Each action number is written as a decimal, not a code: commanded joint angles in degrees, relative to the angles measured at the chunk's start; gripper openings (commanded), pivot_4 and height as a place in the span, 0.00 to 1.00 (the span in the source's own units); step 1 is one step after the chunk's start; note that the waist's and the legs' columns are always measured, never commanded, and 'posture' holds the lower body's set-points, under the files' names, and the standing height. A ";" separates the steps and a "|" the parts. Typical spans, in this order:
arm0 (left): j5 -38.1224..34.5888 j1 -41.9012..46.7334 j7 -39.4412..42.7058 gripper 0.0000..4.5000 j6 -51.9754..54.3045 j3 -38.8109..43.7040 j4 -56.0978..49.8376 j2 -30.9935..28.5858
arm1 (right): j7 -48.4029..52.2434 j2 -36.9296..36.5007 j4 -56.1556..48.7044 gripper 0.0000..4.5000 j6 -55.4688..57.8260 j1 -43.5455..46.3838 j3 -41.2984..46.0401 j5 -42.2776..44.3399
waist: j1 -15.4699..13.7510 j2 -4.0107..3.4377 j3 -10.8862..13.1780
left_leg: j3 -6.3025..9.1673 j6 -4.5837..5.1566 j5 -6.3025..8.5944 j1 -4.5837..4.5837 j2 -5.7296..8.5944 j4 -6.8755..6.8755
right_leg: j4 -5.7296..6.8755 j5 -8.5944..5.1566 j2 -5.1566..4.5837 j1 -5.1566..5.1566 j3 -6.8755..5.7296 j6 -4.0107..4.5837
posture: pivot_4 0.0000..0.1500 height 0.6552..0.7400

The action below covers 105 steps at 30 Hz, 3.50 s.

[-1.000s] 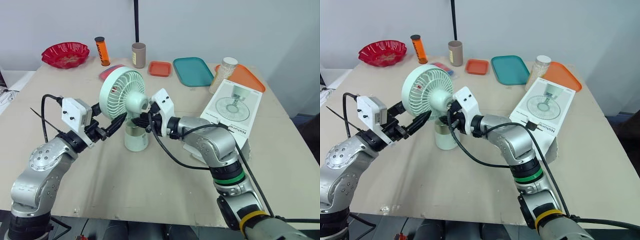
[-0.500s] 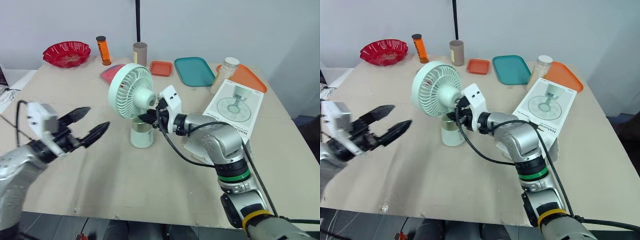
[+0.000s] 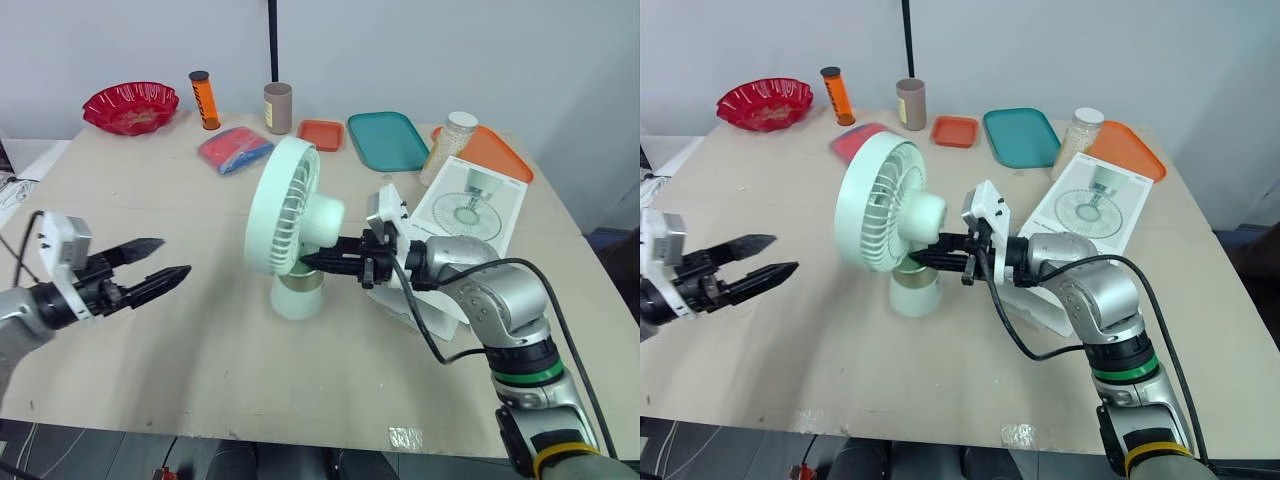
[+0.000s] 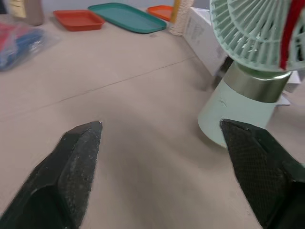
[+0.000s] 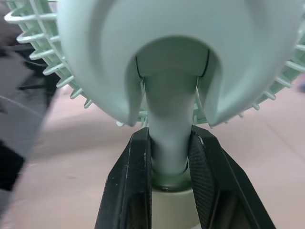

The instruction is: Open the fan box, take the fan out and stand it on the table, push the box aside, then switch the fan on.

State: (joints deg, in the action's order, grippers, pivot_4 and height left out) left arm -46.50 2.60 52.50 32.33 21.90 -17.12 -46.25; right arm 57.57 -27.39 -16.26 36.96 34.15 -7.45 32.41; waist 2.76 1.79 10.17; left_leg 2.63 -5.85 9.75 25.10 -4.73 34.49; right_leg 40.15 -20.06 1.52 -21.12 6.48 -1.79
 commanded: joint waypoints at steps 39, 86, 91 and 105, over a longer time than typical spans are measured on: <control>19.77 7.42 8.29 0.02 -13.21 -26.55 4.95 11.75 | 5.54 -3.22 0.64 0.21 -13.28 -6.60 -8.22 -10.00 | -0.15 0.03 -0.04 | 0.19 0.02 -0.04 -0.60 0.03 0.08 | -0.03 -0.02 0.06 0.84 -0.08 -0.04 | 1.00 0.99; 20.96 8.93 8.24 0.02 -15.53 -22.76 7.33 11.27 | 4.58 -2.91 0.28 0.21 -12.61 -7.45 -7.65 -9.30 | -0.14 0.02 -0.04 | 0.22 0.02 -0.04 -0.63 0.02 0.08 | -0.04 -0.03 0.07 0.89 -0.10 -0.05 | 1.00 0.99; 20.90 9.56 5.45 0.02 -17.84 -15.75 11.94 9.45 | 3.60 -1.65 -1.11 0.21 -9.13 -4.61 -1.87 -2.14 | -0.10 0.02 -0.03 | 0.24 0.02 -0.04 -0.63 0.02 0.08 | -0.04 -0.03 0.08 0.88 -0.11 -0.05 | 1.00 0.99; 16.35 -1.65 5.61 0.02 -12.00 -7.83 4.42 3.70 | -2.43 10.04 23.20 0.21 -17.54 12.18 -1.26 -9.85 | -0.05 -0.15 0.10 | 0.20 0.01 -0.04 -0.53 0.01 -0.01 | -0.05 -0.05 0.04 0.71 -0.12 0.00 | 1.00 0.99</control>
State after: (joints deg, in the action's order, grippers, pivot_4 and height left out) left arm -29.26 1.81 58.70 20.11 12.41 -9.76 -41.77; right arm 55.42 -18.65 6.21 23.14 42.92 -9.56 22.81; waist 2.71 1.63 10.27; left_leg 2.84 -5.84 9.71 24.58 -4.71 34.48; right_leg 40.10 -20.11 1.56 -20.42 6.36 -1.79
